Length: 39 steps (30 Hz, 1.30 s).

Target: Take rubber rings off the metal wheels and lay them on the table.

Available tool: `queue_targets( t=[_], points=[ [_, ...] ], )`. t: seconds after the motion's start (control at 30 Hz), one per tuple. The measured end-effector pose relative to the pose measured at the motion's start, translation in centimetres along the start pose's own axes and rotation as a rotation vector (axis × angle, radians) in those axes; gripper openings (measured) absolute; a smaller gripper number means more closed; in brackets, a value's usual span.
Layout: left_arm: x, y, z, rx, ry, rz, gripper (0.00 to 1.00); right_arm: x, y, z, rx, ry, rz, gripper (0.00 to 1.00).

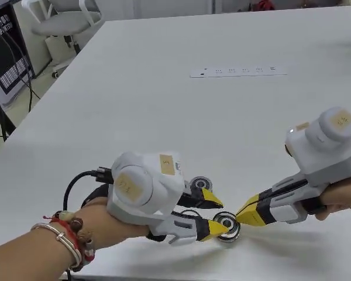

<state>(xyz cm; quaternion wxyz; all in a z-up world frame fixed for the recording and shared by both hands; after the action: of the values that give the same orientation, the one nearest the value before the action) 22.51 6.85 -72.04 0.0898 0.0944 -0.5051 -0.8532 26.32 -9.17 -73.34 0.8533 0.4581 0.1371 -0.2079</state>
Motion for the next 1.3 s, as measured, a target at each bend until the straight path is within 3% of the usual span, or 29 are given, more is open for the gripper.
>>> queue_targets(
  t=[0.2,0.4,0.67,0.83,0.9,1.03,1.3],
  points=[
    [0.0,0.6,0.6,0.006,0.015,0.003,0.39,-0.1,0.3,0.2,0.025,0.001,-0.01,0.0],
    [-0.2,1.8,1.4,0.06,0.042,0.034,0.45,0.0,0.7,0.6,0.064,-0.001,-0.025,0.0],
    [-0.1,2.1,2.1,0.064,0.056,0.039,0.51,-0.1,1.1,0.7,0.089,-0.002,-0.02,0.0],
    [-0.4,2.6,2.8,0.1,0.061,0.047,0.56,-0.3,1.5,0.9,0.11,0.002,-0.019,0.0],
    [-0.5,2.8,3.0,0.124,0.058,0.1,0.59,-0.4,1.7,1.0,0.118,0.003,-0.016,0.0],
    [-0.3,3.0,3.8,0.117,0.053,0.076,0.62,-0.6,1.9,0.9,0.114,-0.003,-0.004,0.0],
    [0.0,3.9,5.6,0.156,0.054,0.093,0.65,-1.2,2.5,0.7,0.128,0.008,0.02,0.0]
  ],
)
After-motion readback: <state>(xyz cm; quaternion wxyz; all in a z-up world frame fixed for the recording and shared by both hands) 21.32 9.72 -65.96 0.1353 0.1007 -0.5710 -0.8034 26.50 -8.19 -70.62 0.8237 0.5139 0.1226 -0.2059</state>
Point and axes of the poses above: the centre of the closed fingertips' face, and the gripper's own axes: z roughly backward along the fingers, x roughly to its right, y roughly out of its top, the point moved 10 cm from there along z, roughly backward along the fingers, and after that the axes turned 5 degrees about x, right-handed, at the moved point
